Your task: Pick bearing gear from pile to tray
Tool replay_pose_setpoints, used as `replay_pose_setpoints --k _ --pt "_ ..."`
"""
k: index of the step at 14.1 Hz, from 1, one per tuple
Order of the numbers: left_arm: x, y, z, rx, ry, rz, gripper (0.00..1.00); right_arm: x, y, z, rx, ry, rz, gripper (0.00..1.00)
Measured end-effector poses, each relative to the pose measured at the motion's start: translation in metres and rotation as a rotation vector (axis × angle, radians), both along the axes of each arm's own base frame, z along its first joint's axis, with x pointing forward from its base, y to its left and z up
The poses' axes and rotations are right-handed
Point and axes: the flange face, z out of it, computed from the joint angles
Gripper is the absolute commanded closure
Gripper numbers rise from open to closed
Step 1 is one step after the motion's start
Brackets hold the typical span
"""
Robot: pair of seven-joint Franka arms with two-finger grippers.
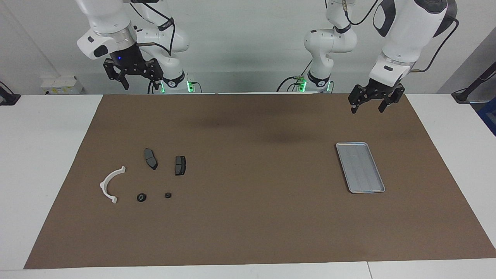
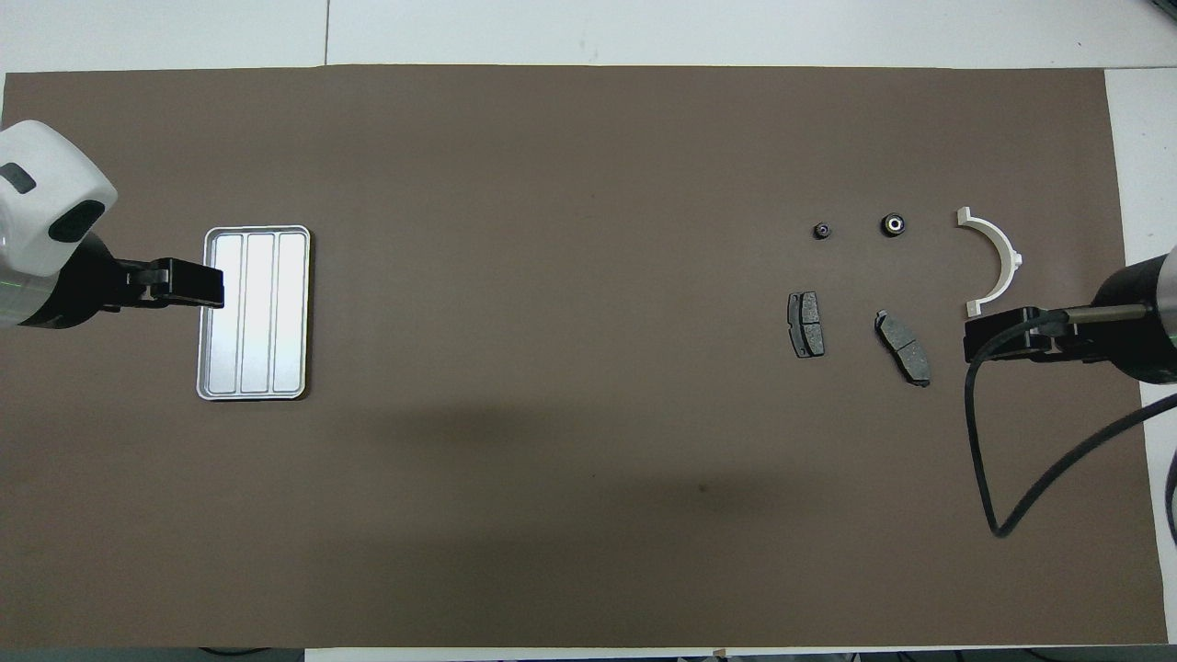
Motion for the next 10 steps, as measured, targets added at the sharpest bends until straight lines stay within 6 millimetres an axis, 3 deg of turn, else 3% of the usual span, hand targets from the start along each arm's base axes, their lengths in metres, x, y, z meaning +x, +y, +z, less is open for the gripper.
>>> replay_pose_setpoints --k 10 --pt "0.0012 -0.0003 -0.0005 -0.002 -0.010 0.001 0.00 0.0000 0.0000 0.0008 0.000 -0.002 0.000 0.00"
